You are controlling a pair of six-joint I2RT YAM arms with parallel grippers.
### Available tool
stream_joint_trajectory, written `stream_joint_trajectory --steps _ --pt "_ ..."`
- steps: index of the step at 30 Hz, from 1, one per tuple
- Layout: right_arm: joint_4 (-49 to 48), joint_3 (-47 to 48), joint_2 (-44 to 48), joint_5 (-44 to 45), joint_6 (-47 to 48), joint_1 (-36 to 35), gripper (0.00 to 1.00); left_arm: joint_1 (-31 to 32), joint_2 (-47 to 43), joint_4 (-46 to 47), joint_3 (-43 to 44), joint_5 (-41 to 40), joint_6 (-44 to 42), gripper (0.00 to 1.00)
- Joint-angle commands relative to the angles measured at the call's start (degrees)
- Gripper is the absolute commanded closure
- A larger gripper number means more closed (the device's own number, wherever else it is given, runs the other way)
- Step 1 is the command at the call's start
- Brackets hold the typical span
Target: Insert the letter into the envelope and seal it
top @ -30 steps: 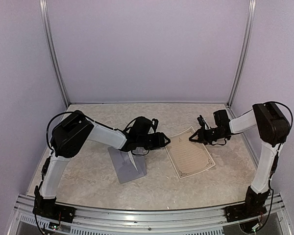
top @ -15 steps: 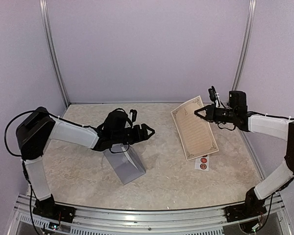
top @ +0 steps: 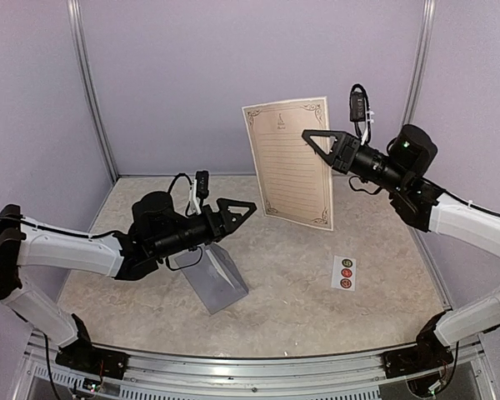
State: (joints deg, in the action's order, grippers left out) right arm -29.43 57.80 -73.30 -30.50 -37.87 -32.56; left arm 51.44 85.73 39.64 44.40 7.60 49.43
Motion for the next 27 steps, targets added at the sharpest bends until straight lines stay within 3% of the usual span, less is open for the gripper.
stream_joint_trajectory --steps 1,11,15,21,27 --pt "-12.3 3.0 0.1 4.9 -0.4 -4.5 1.0 1.6 -3.3 11.3 -3.0 -1.0 5.3 0.11" --pt "-22.3 4.1 -2.0 7.8 -2.1 -11.2 1.0 5.2 -2.5 20.0 -1.1 -0.2 7.3 0.07" --pt "-25.2 0.9 -1.3 10.7 -4.0 -12.0 1.0 5.9 -1.8 25.2 -0.9 -1.6 7.0 0.12" --pt "-29.9 -5.8 0.3 16.0 -8.9 -12.1 1.0 6.8 -0.2 31.2 -1.7 -3.9 7.4 0.43" --pt "-27.9 -10.7 2.8 20.2 -9.3 -12.0 1.0 7.6 0.2 29.6 -2.8 -6.0 7.5 0.92"
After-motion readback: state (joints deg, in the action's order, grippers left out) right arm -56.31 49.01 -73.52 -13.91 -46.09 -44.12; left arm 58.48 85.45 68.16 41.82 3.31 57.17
